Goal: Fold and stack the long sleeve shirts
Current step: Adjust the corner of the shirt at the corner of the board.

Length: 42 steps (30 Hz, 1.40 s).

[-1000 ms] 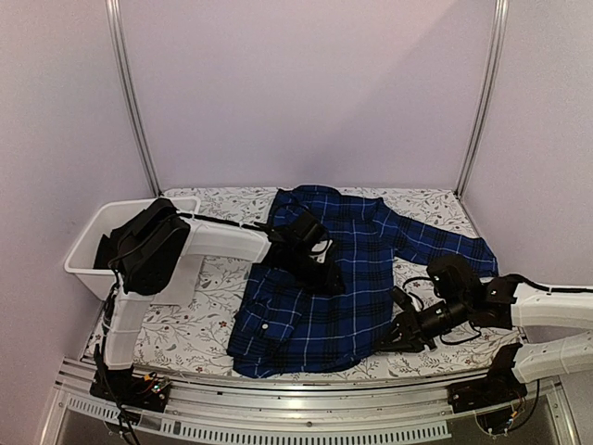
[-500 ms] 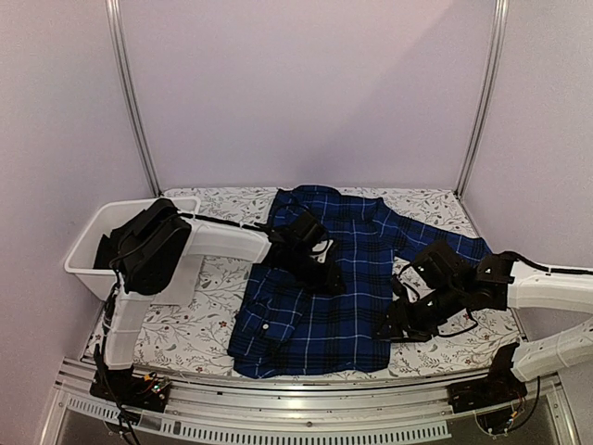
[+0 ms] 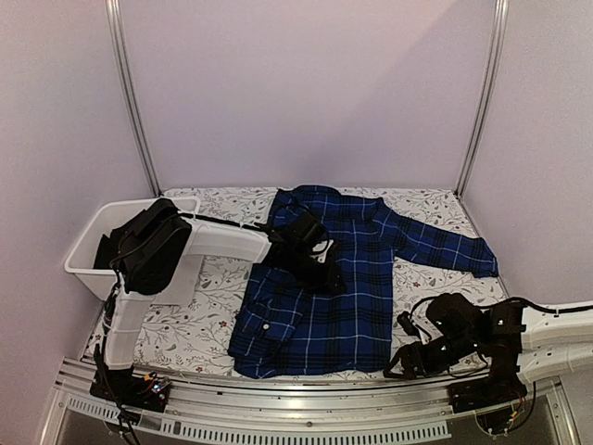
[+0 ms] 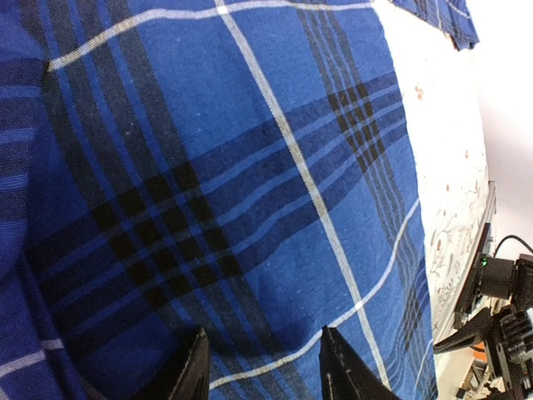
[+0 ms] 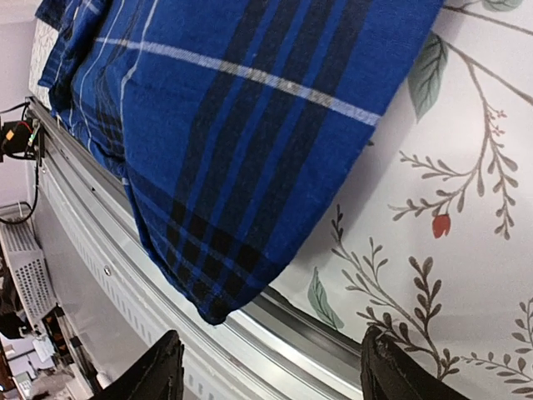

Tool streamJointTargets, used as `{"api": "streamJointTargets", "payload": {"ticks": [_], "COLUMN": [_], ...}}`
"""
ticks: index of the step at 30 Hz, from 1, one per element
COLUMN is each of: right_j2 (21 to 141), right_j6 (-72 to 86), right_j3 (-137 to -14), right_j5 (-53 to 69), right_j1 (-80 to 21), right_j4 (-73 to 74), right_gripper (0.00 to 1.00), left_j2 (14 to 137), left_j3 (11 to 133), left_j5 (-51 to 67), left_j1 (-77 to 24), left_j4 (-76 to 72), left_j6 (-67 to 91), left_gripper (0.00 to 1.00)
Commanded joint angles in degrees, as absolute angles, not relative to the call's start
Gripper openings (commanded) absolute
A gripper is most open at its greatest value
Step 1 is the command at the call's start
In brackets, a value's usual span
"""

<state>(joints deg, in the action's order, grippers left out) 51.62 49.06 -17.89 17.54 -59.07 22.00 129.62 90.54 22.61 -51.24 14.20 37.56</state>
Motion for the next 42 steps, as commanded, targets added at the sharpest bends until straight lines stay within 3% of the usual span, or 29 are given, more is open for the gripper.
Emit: {"api": "streamJointTargets", "payload": {"ticks": [1,8,22,25,30,32,36,42], "right_j2": [50.35,56.04,64.65,65.20,68.29,69.22,67.10,56.80], "right_j6": [48.69,47.14,48.01,47.75,46.95,46.26,46.09,46.29], "right_j3": [-16.30,-18.03,-30.03,-32.04,-37.36,-40.52,-40.65,-27.51], "right_j5": [11.30,1.87,-11.71,-12.01,-11.31,-11.33,-10.46,-2.43], "right_j1": [-63.19,-68.40,-69.17,-69.17,-69.17,-69.17,-69.17,-69.75], "right_j4": [16.80,16.63,16.87,17.82,22.50,26.43,33.78,27.74], "right_gripper": [0.66,0.50,0.47,0.36,0.09,0.05,0.16,0.28], "left_j2": [131.92,131.83,132.02,132.01,131.93,131.86,131.52,131.49], "left_j3": [90.57,91.39,93.25,93.25,93.20,93.05,92.41,91.74], "left_j5": [22.51,21.99,21.49,21.74,21.97,22.14,22.50,23.11], "left_j1": [-51.17,-51.20,-51.20,-51.17,-51.11,-50.99,-50.90,-50.56], "left_j4": [16.86,17.93,19.63,19.41,19.08,18.95,18.37,17.43], "left_j6": [36.86,36.73,35.84,35.81,35.47,35.33,35.15,35.15], "left_gripper": [0.45,0.45,0.45,0.45,0.45,0.45,0.45,0.45]}}
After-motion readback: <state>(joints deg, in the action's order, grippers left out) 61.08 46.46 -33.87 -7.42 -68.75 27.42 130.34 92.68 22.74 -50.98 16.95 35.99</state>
